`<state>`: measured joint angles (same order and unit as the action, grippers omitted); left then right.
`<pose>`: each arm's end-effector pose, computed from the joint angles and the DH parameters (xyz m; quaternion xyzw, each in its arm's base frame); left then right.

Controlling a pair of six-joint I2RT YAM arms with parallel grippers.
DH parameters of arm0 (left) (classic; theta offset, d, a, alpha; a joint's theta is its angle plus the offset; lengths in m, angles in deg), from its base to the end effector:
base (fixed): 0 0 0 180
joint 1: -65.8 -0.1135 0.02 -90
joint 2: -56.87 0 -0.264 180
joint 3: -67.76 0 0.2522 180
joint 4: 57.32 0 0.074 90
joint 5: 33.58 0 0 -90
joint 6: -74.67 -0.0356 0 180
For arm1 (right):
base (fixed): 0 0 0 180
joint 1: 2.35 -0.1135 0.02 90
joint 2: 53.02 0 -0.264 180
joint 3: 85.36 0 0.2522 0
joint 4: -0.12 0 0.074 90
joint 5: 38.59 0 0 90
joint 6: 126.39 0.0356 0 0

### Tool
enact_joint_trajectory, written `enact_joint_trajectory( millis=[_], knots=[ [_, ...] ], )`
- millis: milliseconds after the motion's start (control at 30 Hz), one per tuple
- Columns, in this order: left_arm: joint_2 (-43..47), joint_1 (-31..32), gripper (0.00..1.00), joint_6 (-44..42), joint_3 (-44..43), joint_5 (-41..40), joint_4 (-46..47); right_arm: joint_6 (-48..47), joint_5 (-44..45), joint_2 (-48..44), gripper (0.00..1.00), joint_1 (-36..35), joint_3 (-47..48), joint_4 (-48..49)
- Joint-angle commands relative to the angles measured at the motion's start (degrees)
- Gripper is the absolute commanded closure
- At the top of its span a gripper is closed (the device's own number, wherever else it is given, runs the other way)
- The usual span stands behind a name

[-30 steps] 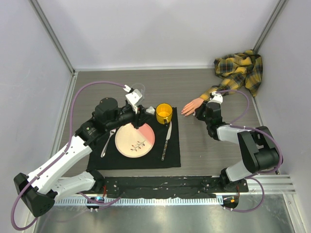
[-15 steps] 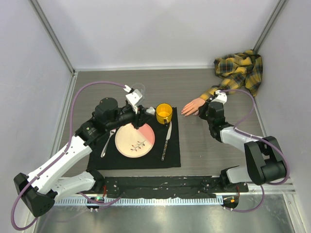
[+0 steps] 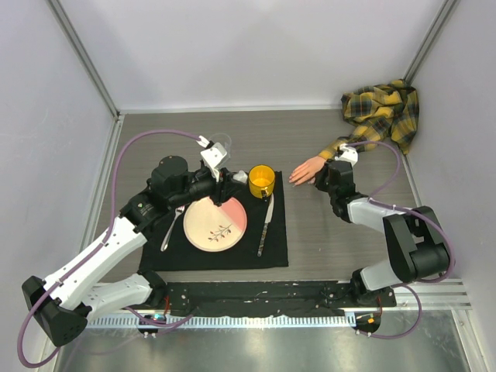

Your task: Paint the nails

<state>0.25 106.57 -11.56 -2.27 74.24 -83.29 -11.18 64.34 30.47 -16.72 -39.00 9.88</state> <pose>0.1636 -0.1554 0.3690 0.3365 0.7002 -0.3460 0.5261 0.2806 0.0637 0.1736 0.1384 0.8396 0.0843 0.5185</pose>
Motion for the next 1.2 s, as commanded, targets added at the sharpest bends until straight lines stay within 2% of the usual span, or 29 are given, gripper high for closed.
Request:
enact_joint_trajectory(
  millis=[0, 467, 633, 800, 1167],
  knots=[
    [0.5, 0.0, 1.0, -1.0, -0.2, 0.9, 3.9, 0.0, -0.4, 1.0, 0.99, 0.2, 2.1, 2.7],
    [0.5, 0.1, 1.0, -1.2, -0.2, 0.9, 3.9, -0.4, -6.2, 3.6, 0.99, 0.1, 1.0, 9.3],
    [0.5, 0.1, 1.0, -1.2, -0.3, 1.0, 3.9, 1.2, -4.8, -1.4, 0.99, 0.1, 0.4, 3.1],
    [0.5, 0.1, 1.0, -1.0, -0.2, 1.4, 3.9, 0.5, 0.6, -5.8, 0.99, 0.1, -0.3, -2.4],
    [0.4, 0.0, 1.0, -1.1, -0.2, 1.3, 3.8, -0.7, -0.4, -0.3, 0.99, 0.1, 2.3, 0.9]
  ],
)
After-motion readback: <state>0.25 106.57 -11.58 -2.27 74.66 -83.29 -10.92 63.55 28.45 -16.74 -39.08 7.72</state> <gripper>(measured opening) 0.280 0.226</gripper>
